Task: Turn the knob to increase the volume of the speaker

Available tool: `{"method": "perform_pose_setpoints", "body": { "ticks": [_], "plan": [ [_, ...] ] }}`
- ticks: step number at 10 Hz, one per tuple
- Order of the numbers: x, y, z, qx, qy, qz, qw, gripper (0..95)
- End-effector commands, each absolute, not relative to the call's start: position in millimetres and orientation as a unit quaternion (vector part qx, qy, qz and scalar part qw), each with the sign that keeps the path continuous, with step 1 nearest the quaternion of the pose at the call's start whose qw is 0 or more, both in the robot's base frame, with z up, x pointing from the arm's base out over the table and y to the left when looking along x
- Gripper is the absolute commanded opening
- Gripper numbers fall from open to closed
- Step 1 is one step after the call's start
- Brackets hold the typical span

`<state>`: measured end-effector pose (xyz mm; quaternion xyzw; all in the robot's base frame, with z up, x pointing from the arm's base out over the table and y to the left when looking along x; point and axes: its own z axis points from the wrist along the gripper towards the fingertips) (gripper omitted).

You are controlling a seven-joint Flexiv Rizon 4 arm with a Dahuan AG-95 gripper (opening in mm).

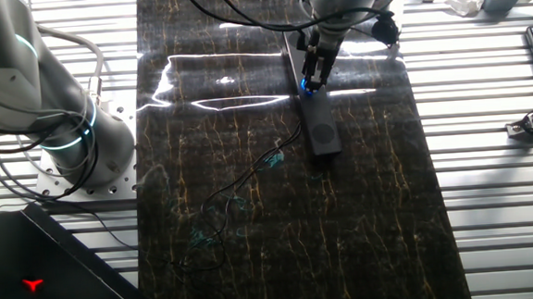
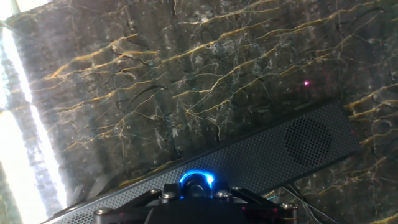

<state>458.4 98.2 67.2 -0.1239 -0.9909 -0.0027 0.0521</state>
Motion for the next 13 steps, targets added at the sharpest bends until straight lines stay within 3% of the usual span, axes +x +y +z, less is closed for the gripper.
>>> {"method": "perform_pose_setpoints", "body": {
  "ticks": [1, 11, 12, 13],
  "plan": [
    [458.3, 98.1, 67.2, -0.123, -0.991, -0.003, 0.053, 19.0],
    [458.5, 97.9, 67.4, -0.120, -0.991, -0.002, 0.051, 19.0],
    [458.7, 97.9, 67.4, -0.119, -0.992, -0.003, 0.049, 38.0],
    [458.7, 97.9, 67.3, -0.119, -0.992, -0.001, 0.049, 38.0]
  ]
}}
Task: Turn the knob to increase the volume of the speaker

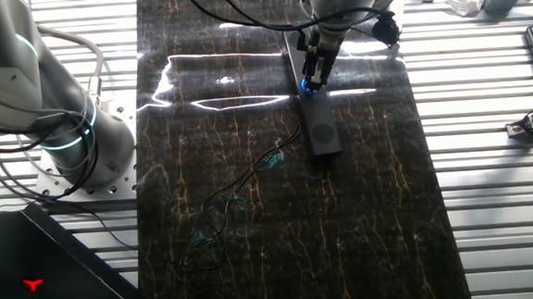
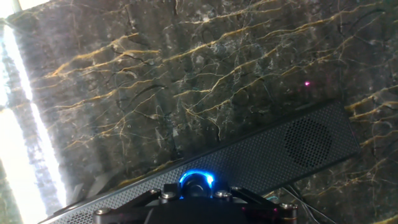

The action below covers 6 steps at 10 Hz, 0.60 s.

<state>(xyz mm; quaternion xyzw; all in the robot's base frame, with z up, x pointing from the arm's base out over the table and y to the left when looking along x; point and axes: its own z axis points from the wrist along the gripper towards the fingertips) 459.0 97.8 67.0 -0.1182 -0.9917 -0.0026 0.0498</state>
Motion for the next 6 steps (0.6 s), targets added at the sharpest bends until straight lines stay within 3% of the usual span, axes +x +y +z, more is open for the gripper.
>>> {"method": "perform_pose_setpoints", "body": {
  "ticks": [1, 6],
  "plan": [
    [458.7, 97.9, 67.2, -0.119, -0.992, -0.001, 0.049, 38.0],
    [459.3, 97.1, 70.6, -0.042, -0.998, -0.011, 0.046, 38.0]
  ]
}}
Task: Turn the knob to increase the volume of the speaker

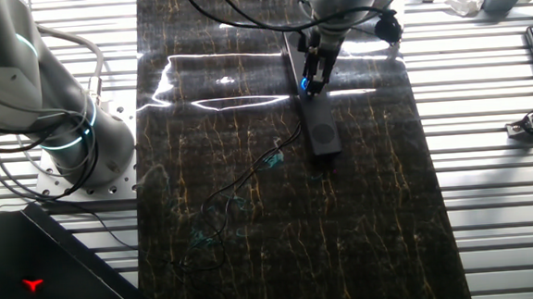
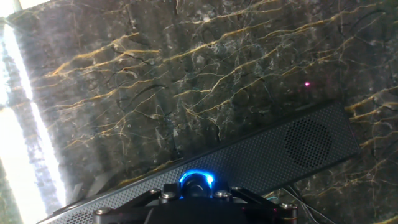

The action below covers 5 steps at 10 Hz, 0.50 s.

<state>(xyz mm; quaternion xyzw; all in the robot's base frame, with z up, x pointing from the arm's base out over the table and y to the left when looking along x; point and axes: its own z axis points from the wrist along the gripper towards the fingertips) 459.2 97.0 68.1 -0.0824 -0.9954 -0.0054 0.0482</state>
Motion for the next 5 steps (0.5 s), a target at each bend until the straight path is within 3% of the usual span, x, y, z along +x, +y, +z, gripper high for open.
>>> {"method": "perform_pose_setpoints", "body": {
  "ticks": [1, 3, 4, 5],
  "plan": [
    [459.5, 96.6, 72.9, -0.016, -0.999, -0.012, 0.046, 38.0],
    [460.0, 96.4, 77.5, 0.053, -0.998, -0.014, 0.042, 38.0],
    [460.9, 97.2, 81.0, 0.110, -0.993, -0.013, 0.037, 57.0],
    [462.1, 99.0, 84.1, 0.162, -0.986, -0.011, 0.035, 57.0]
  ]
}}
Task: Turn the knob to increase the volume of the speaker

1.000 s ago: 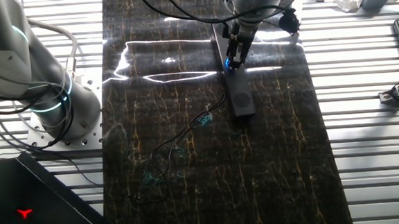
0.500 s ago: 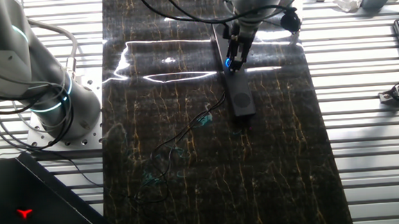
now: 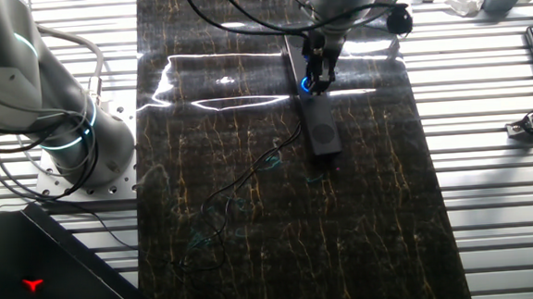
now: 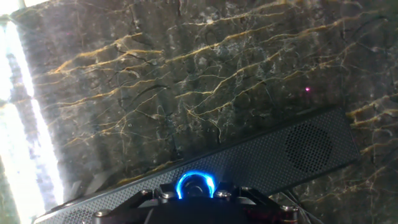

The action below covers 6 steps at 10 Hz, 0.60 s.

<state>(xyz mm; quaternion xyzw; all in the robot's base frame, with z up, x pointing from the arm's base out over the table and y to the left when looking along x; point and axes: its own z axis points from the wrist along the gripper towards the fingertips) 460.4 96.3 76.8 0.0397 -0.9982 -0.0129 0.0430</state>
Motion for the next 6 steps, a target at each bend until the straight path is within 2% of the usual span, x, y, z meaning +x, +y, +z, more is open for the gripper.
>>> {"method": "perform_pose_setpoints", "body": {
  "ticks": [1, 6],
  "plan": [
    [462.5, 99.6, 85.2, 0.199, -0.980, -0.010, 0.031, 57.0],
    [458.9, 100.8, 84.4, 0.354, -0.935, -0.005, 0.019, 57.0]
  ]
}}
